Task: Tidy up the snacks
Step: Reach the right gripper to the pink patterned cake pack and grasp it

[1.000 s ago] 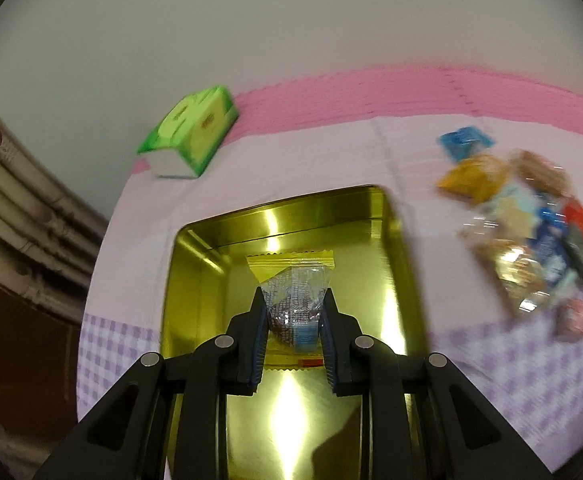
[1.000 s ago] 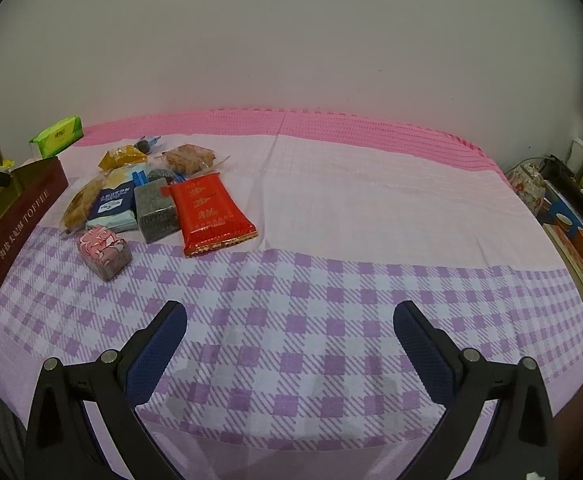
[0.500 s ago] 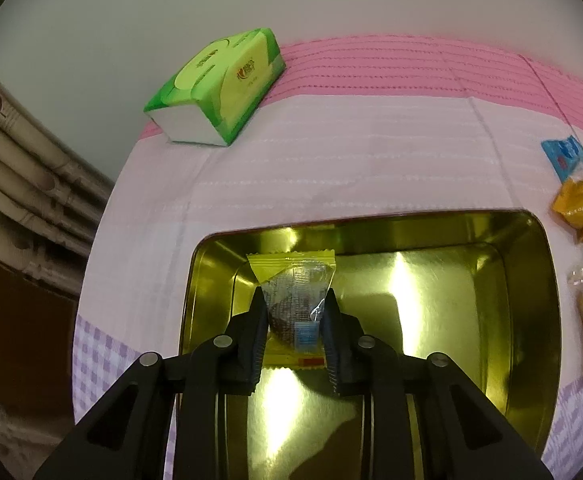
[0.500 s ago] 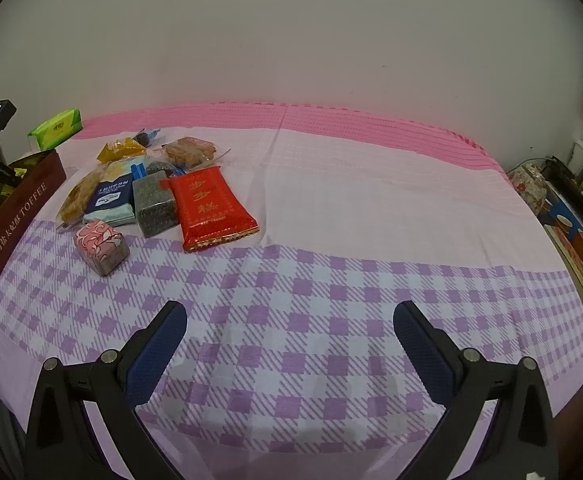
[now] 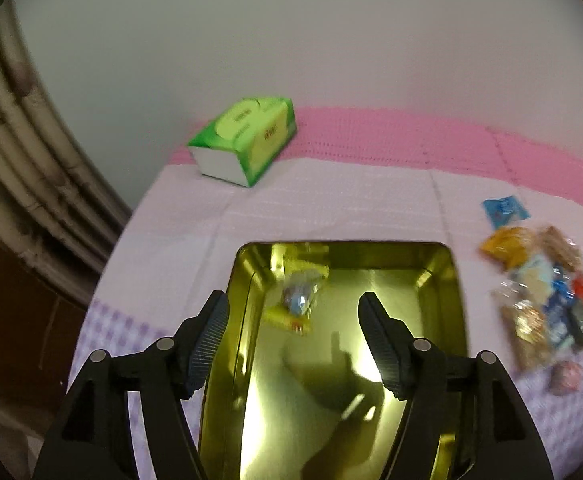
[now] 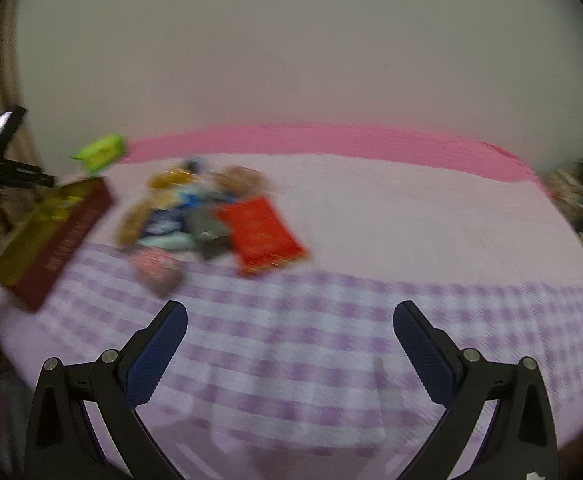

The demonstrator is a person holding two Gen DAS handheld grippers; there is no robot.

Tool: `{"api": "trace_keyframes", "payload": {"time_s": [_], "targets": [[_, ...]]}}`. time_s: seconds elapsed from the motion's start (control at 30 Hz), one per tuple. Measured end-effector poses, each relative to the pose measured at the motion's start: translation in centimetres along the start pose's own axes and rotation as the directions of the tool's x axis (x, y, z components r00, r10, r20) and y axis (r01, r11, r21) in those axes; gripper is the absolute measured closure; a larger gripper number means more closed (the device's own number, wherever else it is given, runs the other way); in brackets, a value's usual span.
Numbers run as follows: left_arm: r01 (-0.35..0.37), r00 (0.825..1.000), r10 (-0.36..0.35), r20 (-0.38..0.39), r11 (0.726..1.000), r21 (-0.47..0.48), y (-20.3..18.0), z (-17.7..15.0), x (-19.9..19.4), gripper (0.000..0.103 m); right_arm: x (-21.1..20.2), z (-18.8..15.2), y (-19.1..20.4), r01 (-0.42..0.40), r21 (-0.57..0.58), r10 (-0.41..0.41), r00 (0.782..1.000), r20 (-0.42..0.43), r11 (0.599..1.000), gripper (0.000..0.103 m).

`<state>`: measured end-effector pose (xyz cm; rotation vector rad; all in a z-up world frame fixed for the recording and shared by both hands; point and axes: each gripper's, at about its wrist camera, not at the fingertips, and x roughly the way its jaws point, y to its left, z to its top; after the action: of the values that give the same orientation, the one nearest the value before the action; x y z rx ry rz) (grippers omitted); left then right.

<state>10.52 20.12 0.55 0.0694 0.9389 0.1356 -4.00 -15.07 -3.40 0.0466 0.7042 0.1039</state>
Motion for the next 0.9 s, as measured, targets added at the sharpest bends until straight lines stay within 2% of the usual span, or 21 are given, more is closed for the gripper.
{"api": "trace_keyframes", "payload": {"time_s": [0.1,0.13,0.23,0.3,0.37,0.5,0.57,0.67,0.77,0.83,0.9], "targets": [[0.013,0.999,-0.012,0.038,1.0,-0.007,-0.3,-2.1,-3.9,0.034,0.2,1.6,2.0,-0.114,-0.092,0.114,0.993,-0.012,0.989,0.001],[0.026,0.999,-0.026,0.044,1.0,-0.014,-0.3,-2.8,-4.8,0.034,0.5,2.2,2.9,-0.174,-0.133,0.171,0.985,-0.033,0.976,0.001],[0.045,0.997,-0.044,0.06,0.999,-0.027,-0.1,-5.1,-7.6,0.033,2.0,3.6,6.0,-0.254,-0.27,0.237,0.967,-0.096,0.929,0.002],[0.043,0.997,-0.041,0.072,0.999,-0.027,-0.1,-6.4,-9.0,0.033,3.5,4.0,7.5,-0.27,-0.325,0.237,0.962,-0.136,0.906,0.016],[0.047,0.995,-0.045,0.086,0.999,-0.022,-0.1,-8.1,-10.1,0.032,4.9,4.4,8.4,-0.315,-0.34,0.265,0.946,-0.185,0.886,0.031],[0.053,0.995,-0.052,0.087,0.999,-0.002,-0.3,-10.0,-10.6,0.031,6.7,4.7,9.8,-0.363,-0.396,0.286,0.927,-0.242,0.843,0.033],[0.078,0.995,-0.077,0.07,0.997,-0.003,-0.4,-10.5,-10.3,0.031,7.9,4.9,10.3,-0.362,-0.435,0.269,0.927,-0.262,0.824,0.033],[0.096,0.995,-0.096,0.042,0.995,-0.012,-0.3,-10.8,-9.5,0.031,9.5,5.0,10.7,-0.383,-0.473,0.25,0.913,-0.322,0.793,0.033],[0.1,0.994,-0.099,0.042,0.995,-0.021,-0.1,-10.8,-9.2,0.031,10.6,5.0,10.9,-0.419,-0.488,0.246,0.892,-0.379,0.765,0.036],[0.108,0.993,-0.107,0.042,0.994,-0.026,0.1,-10.7,-9.1,0.031,11.4,4.9,11.1,-0.442,-0.492,0.242,0.876,-0.417,0.75,0.039],[0.109,0.993,-0.108,0.045,0.994,-0.026,0.1,-10.7,-9.2,0.031,12.0,4.8,11.2,-0.454,-0.492,0.235,0.864,-0.445,0.743,0.052]]}}
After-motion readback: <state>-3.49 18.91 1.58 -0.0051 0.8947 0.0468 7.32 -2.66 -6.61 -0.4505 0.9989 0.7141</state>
